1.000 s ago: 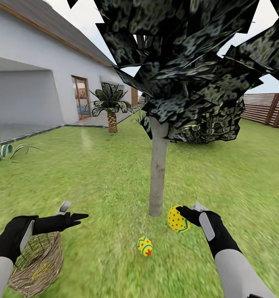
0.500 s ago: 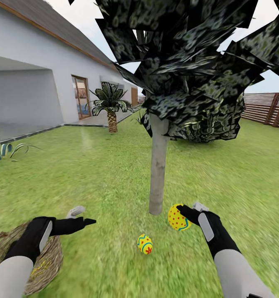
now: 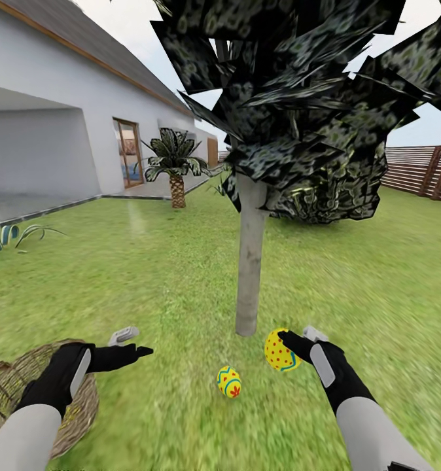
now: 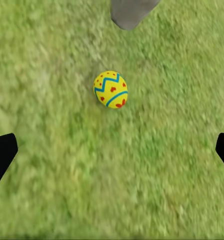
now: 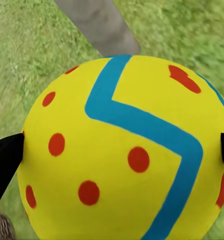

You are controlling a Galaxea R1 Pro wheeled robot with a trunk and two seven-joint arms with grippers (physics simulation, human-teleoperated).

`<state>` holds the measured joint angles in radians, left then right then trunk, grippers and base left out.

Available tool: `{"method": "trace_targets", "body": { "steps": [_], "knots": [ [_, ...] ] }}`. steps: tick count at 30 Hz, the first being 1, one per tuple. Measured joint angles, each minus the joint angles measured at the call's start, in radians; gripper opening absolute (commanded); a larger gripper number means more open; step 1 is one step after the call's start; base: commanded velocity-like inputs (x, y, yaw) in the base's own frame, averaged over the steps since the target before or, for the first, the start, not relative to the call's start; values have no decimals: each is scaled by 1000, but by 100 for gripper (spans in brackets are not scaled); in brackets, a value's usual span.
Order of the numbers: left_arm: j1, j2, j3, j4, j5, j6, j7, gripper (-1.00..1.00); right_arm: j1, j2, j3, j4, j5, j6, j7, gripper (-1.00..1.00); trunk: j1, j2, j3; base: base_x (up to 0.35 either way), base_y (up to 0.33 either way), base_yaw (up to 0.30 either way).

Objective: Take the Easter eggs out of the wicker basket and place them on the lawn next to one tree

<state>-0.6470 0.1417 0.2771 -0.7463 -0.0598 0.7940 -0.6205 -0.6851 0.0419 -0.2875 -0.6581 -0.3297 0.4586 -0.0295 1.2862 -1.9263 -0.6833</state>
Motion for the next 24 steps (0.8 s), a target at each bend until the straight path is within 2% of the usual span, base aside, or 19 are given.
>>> {"method": "trace_targets", "body": {
  "steps": [10,14,19,24],
  "knots": [
    [0,-3,-2,0,1,0,2,100,0,13,3,2,13,-4,0,-100,38,-70,-31,0,0,0],
    [0,-23,-2,0,0,-22,18,100,0,5,1,2,4,-3,0,-100,54,-98,-44,0,0,0],
    [0,-30,-2,0,1,-30,62,100,0,-3,-4,2,-4,-1,7,-100,73,-133,-60,0,0,0],
    [0,-32,-2,0,1,-31,55,100,0,-2,-4,2,-4,-2,6,-100,92,-168,-75,0,0,0]
  ]
}}
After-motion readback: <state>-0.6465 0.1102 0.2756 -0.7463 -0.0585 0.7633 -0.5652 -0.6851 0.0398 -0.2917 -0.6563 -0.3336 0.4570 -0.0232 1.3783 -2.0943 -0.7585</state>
